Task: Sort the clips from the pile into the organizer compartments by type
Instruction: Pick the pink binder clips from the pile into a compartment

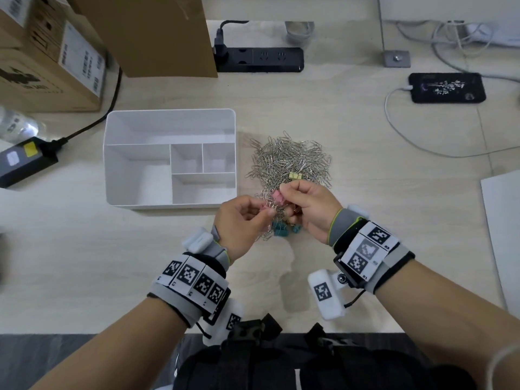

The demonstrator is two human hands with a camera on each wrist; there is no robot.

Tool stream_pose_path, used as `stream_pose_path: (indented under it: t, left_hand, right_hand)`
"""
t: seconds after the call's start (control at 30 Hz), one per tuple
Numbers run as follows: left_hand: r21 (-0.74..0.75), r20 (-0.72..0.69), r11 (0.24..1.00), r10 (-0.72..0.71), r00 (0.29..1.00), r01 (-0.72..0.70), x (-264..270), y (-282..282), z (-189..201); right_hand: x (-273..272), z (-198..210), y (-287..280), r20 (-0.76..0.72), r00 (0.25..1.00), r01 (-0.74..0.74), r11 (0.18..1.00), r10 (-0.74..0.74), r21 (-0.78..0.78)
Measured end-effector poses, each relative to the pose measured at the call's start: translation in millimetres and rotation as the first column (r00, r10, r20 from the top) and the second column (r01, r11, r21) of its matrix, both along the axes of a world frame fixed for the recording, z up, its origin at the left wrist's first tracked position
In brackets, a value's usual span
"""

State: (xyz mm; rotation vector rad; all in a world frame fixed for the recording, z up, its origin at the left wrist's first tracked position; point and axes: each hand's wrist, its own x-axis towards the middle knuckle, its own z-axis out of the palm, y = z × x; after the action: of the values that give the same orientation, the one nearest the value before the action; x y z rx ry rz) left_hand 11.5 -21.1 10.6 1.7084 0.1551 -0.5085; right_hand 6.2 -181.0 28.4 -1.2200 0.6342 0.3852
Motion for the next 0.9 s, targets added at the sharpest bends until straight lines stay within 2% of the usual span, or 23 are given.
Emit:
stream_pose_path:
  t: [0.13, 0.3, 0.5, 0.63, 0.73, 0.8, 0.9]
  left_hand:
    - [0.003, 0.016, 1.000, -0.029, 0.999, 0.029, 1.7, 6.9, 3.4]
    - [0.020, 0.050, 0.996, -0.085, 0.995, 0.084, 3.1, 12.2, 7.5]
    - [0.017, 0.069, 0.998, -0.065, 0.995, 0.064, 6.7, 25.9, 15.1]
    - [0.050, 0.115, 0.996, -0.077, 0.990, 0.071, 16.4, 45.5, 24.8]
    - [0.036, 0.120, 0.998, -0.052, 0.991, 0.048, 24.6, 65.2, 29.4]
    - [0.051, 0.124, 0.998, -0.052, 0.991, 0.046, 27.0, 73.1, 30.0]
    - [0.145, 0.220, 0.989, 0.002, 0.975, -0.035, 39.7, 94.7, 28.5]
  right_hand:
    - [3.2, 6.2, -4.4, -0.018, 0.997, 0.081, 0.996, -0.081, 0.030]
    - [8.0, 12.1, -2.6, -0.072, 0.995, 0.071, 0.992, -0.063, 0.105]
    - [9.7, 20.8, 23.7, -0.010, 0.990, -0.141, 0.990, 0.141, -0.001]
    - [22.0, 23.6, 52.5, 0.081, 0.959, -0.254, 0.949, 0.273, -0.188]
    - [34.3, 27.0, 72.2, 0.084, 0.954, -0.259, 0.935, 0.286, -0.243]
    - [37.9, 27.9, 76.0, 0.057, 0.969, -0.222, 0.952, 0.239, -0.210]
    - [54.1, 30.3, 84.4, 0.043, 0.985, -0.155, 0.964, 0.168, -0.216]
